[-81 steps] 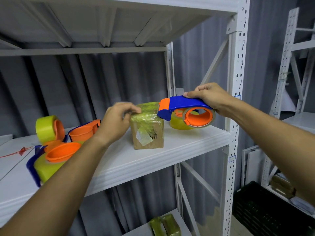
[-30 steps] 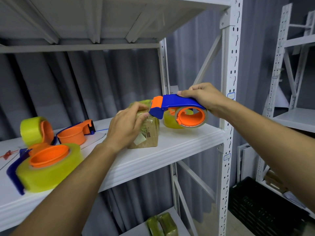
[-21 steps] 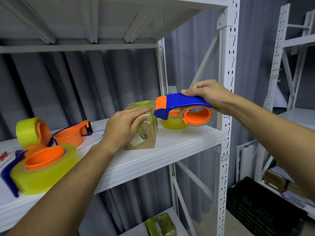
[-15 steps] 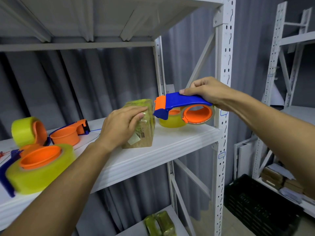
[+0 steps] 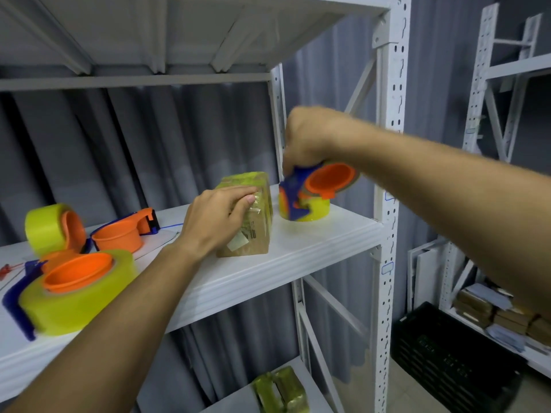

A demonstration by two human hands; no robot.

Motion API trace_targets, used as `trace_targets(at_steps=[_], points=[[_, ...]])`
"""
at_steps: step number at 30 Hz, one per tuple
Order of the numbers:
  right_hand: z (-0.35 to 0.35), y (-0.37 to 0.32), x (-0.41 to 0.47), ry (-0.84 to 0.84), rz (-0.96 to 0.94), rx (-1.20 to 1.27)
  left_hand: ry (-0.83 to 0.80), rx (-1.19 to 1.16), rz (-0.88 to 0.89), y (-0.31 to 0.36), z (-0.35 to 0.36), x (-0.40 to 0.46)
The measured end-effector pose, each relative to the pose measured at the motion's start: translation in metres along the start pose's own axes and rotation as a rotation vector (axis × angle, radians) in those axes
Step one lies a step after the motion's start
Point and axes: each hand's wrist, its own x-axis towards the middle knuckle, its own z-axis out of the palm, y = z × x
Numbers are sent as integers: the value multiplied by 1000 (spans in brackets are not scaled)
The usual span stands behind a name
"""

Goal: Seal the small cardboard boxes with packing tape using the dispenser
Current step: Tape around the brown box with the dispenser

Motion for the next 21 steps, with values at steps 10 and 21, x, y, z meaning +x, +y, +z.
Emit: trace_targets(at_steps=[10, 21], points=[[26, 20, 0, 122, 89, 115, 127, -88, -110, 1, 8, 2], [22, 28, -15, 186, 131, 294, 232, -121, -347, 28, 29, 6]])
